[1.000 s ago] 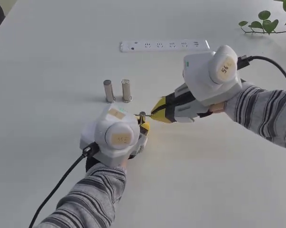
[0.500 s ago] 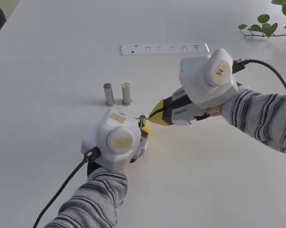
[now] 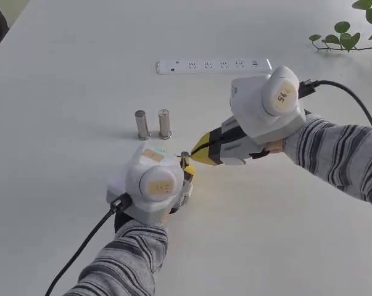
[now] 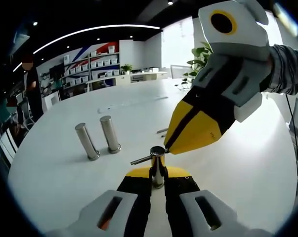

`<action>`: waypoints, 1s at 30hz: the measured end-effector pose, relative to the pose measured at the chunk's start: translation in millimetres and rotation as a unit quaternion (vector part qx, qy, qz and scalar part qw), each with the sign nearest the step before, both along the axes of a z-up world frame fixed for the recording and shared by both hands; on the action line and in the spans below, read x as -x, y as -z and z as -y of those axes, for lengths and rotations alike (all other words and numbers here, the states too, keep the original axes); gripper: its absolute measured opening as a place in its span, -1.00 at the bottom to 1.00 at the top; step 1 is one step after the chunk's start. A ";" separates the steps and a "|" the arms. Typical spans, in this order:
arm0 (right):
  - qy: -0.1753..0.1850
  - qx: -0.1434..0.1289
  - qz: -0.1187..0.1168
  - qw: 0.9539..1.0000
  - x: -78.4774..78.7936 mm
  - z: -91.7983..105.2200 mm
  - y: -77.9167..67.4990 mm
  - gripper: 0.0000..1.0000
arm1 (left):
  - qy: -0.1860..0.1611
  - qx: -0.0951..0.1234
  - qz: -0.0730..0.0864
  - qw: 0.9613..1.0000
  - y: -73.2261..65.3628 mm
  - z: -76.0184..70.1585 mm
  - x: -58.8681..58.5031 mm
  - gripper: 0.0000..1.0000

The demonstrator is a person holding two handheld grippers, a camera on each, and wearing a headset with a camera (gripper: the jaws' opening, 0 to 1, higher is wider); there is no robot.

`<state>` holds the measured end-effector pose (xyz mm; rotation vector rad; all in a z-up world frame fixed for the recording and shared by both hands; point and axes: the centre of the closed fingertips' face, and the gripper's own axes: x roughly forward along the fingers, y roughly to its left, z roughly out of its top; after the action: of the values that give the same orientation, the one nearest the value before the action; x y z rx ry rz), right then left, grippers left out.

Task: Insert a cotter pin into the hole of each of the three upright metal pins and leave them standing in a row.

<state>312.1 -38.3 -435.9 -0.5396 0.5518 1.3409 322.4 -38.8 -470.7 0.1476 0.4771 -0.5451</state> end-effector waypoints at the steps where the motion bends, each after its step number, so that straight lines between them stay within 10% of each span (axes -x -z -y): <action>1: 0.004 -0.003 -0.002 1.000 -0.8 0.2 0.0 -1.00 | 0.000 0.001 0.000 1.000 0.0 0.1 0.0 -0.89; 30: 0.126 -0.054 -0.054 0.989 -5.6 35.5 -3.7 -0.37 | -0.002 0.002 -0.003 1.000 -3.5 -9.5 -6.3 -0.90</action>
<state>317.6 -73.8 -432.2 -0.2988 0.6119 1.1552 328.7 -29.2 -467.1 0.1413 0.4828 -0.5419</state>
